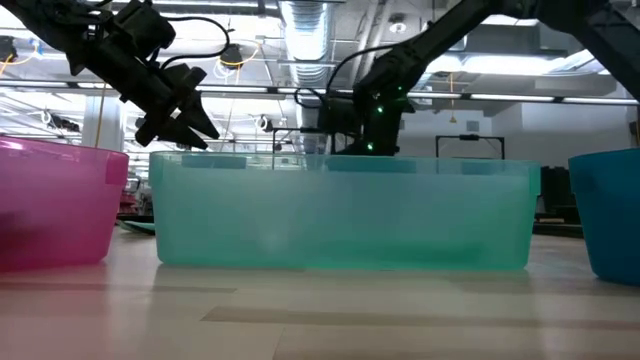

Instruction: Sort silverware by color (type)

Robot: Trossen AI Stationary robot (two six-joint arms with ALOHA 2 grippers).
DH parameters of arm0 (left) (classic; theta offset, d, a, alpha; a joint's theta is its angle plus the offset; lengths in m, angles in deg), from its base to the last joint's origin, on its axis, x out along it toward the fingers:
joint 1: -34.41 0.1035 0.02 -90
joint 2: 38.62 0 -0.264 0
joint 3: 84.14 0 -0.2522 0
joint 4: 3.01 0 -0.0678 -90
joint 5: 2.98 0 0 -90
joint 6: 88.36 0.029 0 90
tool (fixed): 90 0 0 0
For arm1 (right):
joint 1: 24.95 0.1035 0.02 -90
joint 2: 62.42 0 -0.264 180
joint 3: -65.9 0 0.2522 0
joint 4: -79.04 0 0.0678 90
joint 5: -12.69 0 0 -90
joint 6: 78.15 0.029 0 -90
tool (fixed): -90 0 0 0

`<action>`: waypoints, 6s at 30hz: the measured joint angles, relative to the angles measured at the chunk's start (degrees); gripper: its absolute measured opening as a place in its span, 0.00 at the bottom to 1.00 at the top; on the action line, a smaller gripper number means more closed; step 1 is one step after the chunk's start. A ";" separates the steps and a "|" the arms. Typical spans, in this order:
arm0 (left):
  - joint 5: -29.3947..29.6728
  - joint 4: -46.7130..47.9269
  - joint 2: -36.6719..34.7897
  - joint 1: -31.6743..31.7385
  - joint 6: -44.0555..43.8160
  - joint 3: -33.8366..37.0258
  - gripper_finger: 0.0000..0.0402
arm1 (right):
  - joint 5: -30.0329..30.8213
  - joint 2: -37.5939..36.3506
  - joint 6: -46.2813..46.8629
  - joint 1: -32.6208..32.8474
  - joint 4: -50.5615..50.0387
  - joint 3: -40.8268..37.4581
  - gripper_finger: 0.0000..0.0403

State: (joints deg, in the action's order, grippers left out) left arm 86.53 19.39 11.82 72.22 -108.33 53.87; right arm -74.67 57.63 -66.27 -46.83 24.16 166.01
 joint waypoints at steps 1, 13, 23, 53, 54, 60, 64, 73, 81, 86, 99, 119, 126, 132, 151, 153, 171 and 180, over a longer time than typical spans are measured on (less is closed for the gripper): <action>0.20 -0.04 0.00 0.02 -0.04 0.00 0.45 | -0.27 0.04 0.09 -0.03 0.09 -0.38 0.62; 1.31 -0.32 0.02 0.02 -0.26 0.00 0.45 | -0.38 -0.92 1.79 -2.72 -1.70 -0.49 0.62; 3.31 -1.03 0.02 0.02 -0.57 0.00 0.45 | 1.45 -0.94 1.76 -4.69 1.74 2.21 0.62; 3.30 -1.96 0.02 0.02 -0.74 0.00 0.45 | 1.86 -0.40 -0.34 -4.68 10.35 0.14 0.62; 3.30 -1.98 0.02 0.02 -0.74 0.00 0.45 | 1.86 0.23 -0.28 -4.70 10.61 0.14 0.62; 3.30 -2.03 0.04 0.02 -0.74 0.00 0.45 | 0.45 2.42 0.89 -3.71 10.70 0.17 0.62; 3.37 -2.07 0.04 0.02 -0.75 0.00 0.45 | 0.29 2.47 1.74 -3.57 10.60 0.16 0.62; 2.47 -2.08 0.04 0.02 -0.76 0.00 0.45 | -0.42 2.34 3.14 -0.89 9.89 2.01 0.62; 2.45 -2.07 0.04 0.02 -0.78 0.00 0.45 | 0.30 3.04 4.71 0.15 9.71 1.31 0.62; 2.42 -2.03 0.04 -0.01 -0.78 0.00 0.45 | -0.08 2.65 6.50 0.58 9.99 2.68 0.62; 1.31 -1.92 0.04 -0.01 -1.37 0.00 0.45 | -2.67 2.54 9.28 1.61 10.39 2.82 0.62; 0.26 -2.95 0.04 -0.01 -0.38 0.00 0.45 | 2.66 -0.51 9.25 3.94 -6.55 2.74 0.62; 0.34 -2.95 0.04 -0.01 0.03 0.00 0.45 | 3.78 -5.19 9.48 4.23 -9.79 2.82 0.62; 0.24 -2.95 0.04 -0.01 0.05 0.00 0.45 | 4.96 -8.83 9.75 3.57 -21.32 -0.40 0.62; -0.66 -3.60 0.02 0.01 -0.04 0.00 0.45 | 7.46 -35.37 20.24 9.88 7.86 -38.89 0.62; -0.66 -3.60 0.02 -0.01 0.00 0.00 0.45 | 8.88 -34.61 20.19 10.83 7.87 -39.58 0.62; 0.73 -3.60 0.02 0.01 -0.13 0.00 0.45 | 11.32 -34.49 16.86 8.87 19.41 -42.73 0.62; 0.91 -3.60 0.02 0.00 -0.15 0.00 0.45 | 11.05 -34.49 15.54 7.08 22.77 -42.73 0.62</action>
State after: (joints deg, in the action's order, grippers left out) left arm 87.44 15.80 11.84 72.22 -108.48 53.87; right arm -63.62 23.14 -50.73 -39.75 46.94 123.28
